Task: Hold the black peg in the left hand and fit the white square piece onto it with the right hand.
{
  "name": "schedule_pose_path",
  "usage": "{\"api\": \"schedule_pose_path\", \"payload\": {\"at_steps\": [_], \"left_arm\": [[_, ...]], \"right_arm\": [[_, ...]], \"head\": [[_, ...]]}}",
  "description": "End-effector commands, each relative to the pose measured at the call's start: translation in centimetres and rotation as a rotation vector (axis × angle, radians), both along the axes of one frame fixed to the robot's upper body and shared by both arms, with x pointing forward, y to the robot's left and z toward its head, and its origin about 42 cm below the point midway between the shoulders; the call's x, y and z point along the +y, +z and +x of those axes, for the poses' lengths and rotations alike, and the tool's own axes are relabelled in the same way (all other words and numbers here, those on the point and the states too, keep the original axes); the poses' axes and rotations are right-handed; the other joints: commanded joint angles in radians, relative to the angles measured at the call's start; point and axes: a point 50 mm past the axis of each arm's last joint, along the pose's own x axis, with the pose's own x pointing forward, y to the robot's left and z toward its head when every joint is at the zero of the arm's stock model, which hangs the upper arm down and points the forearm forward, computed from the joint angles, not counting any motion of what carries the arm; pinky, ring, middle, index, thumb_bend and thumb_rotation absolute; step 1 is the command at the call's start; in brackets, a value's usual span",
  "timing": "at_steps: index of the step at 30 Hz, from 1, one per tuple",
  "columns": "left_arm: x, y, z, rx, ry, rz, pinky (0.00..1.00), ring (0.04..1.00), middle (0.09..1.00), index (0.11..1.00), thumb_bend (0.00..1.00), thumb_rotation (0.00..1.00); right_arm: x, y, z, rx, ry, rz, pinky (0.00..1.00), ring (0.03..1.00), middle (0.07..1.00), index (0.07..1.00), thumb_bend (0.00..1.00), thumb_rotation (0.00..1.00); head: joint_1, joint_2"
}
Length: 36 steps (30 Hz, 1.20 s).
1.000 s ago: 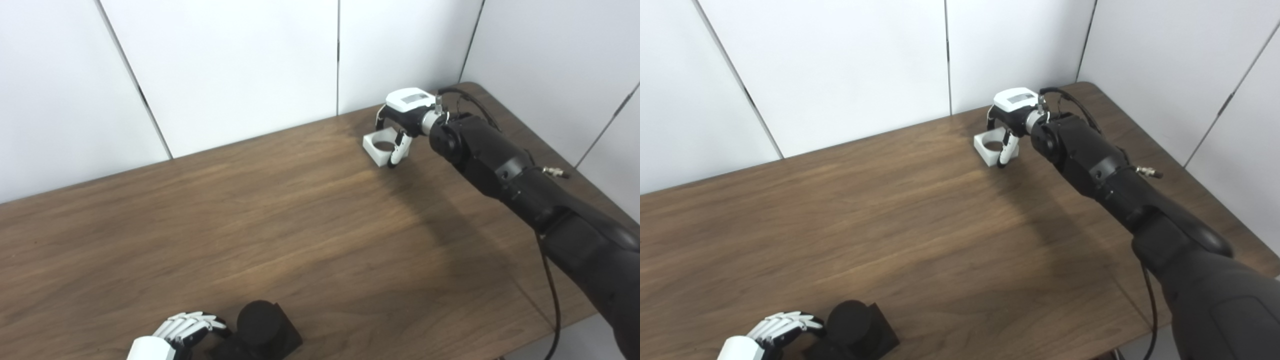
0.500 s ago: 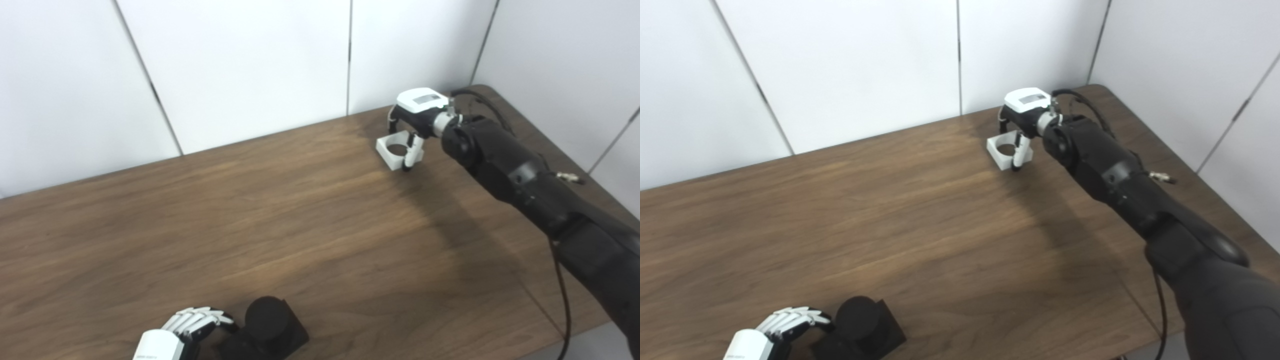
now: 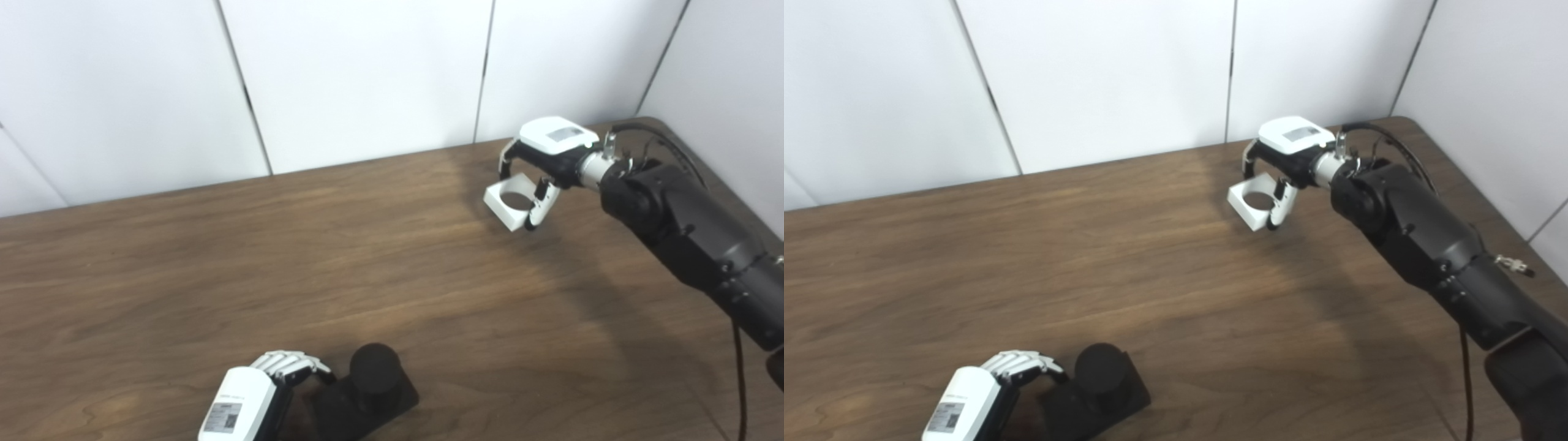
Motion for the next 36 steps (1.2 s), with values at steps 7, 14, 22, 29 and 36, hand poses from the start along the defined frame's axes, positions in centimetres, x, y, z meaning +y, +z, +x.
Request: {"api": "schedule_pose_path", "payload": {"at_steps": [7,14,22,29,36], "left_arm": [[-1.2,0.8,0.5,-0.021,-0.011,0.026,0.74,0.72,0.667,0.488,0.52,0.04],[-1.5,1.1,1.2,-0.021,-0.004,0.027,0.74,0.719,0.665,0.488,0.52,0.04],[-1.8,1.4,1.8,-0.008,0.009,0.05,0.73,0.725,0.669,0.489,0.51,0.05],[-2.0,1.6,2.0,0.003,0.016,0.064,0.73,0.732,0.675,0.489,0.52,0.05],[-2.2,1.8,2.2,0.001,0.012,0.066,0.72,0.734,0.674,0.489,0.51,0.05]], "right_arm": [[3.3,4.6,-4.3,-0.085,0.163,-0.016,0.86,0.894,0.786,0.486,0.52,0.13],[6.3,6.5,-7.8,-0.117,0.274,0.017,0.9,0.889,0.776,0.485,0.52,0.13],[8.8,7.7,-10.5,-0.128,0.394,0.055,0.91,0.885,0.764,0.483,0.52,0.13],[10.7,8.3,-12.5,-0.137,0.488,0.097,0.93,0.887,0.762,0.482,0.52,0.13],[11.8,8.1,-13.4,-0.116,0.558,0.134,0.92,0.876,0.757,0.482,0.52,0.13]], "head": [[0.044,0.045],[0.061,0.086],[0.085,0.122],[0.093,0.137],[0.104,0.147]]}}
